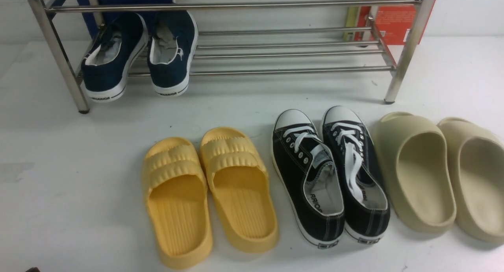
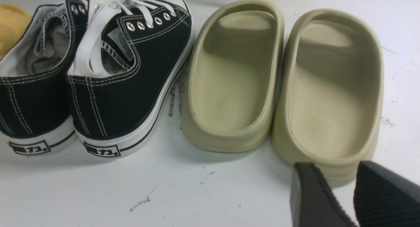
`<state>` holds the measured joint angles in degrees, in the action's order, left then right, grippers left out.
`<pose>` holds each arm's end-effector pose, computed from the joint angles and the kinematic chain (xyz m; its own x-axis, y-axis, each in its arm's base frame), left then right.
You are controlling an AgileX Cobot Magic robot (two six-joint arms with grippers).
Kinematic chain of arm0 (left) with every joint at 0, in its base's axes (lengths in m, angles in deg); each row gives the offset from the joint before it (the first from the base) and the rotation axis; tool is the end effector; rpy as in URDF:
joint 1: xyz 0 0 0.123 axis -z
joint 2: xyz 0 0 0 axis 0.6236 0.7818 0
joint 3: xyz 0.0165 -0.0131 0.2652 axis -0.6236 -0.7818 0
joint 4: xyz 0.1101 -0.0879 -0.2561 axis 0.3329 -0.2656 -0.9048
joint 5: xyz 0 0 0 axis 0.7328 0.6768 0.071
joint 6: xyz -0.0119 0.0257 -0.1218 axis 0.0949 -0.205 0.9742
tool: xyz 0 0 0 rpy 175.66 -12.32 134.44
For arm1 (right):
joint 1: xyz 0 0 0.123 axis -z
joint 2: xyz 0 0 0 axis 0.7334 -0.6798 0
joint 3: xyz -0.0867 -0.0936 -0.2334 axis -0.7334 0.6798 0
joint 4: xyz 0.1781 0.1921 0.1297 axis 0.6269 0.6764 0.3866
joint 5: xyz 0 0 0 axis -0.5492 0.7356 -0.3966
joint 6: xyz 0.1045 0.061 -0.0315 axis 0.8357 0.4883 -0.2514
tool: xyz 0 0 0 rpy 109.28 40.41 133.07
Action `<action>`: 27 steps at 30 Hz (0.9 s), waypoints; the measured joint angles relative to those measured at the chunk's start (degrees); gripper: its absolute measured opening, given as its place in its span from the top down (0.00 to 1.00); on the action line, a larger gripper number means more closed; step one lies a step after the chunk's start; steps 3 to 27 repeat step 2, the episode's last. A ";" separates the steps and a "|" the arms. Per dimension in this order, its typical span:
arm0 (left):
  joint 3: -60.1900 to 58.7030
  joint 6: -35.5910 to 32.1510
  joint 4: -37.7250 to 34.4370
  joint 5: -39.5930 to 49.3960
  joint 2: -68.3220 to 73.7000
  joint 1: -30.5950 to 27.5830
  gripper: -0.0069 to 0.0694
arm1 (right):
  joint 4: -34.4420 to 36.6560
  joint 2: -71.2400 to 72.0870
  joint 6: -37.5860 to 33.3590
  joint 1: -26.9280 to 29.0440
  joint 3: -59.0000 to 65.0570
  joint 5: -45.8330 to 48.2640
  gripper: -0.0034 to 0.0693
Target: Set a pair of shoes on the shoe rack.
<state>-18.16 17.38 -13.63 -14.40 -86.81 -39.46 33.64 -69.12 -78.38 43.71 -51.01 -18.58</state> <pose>0.1444 -0.0012 0.1560 -0.3060 -0.3776 -0.8740 -0.1116 0.9259 -0.3609 0.1442 0.0154 0.1635 -0.3007 0.0051 -0.9537 -0.1045 0.9938 0.0383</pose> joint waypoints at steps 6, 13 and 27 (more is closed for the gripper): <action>0.00 0.00 0.00 0.00 0.00 0.00 0.93 | 0.00 0.00 0.00 0.00 0.00 0.00 0.62; 0.00 0.00 0.00 0.00 0.00 0.00 0.93 | 0.00 0.00 0.00 0.00 0.00 0.00 0.62; 0.00 0.00 0.00 0.00 0.00 0.00 0.93 | 0.00 0.00 0.00 0.00 0.00 0.00 0.62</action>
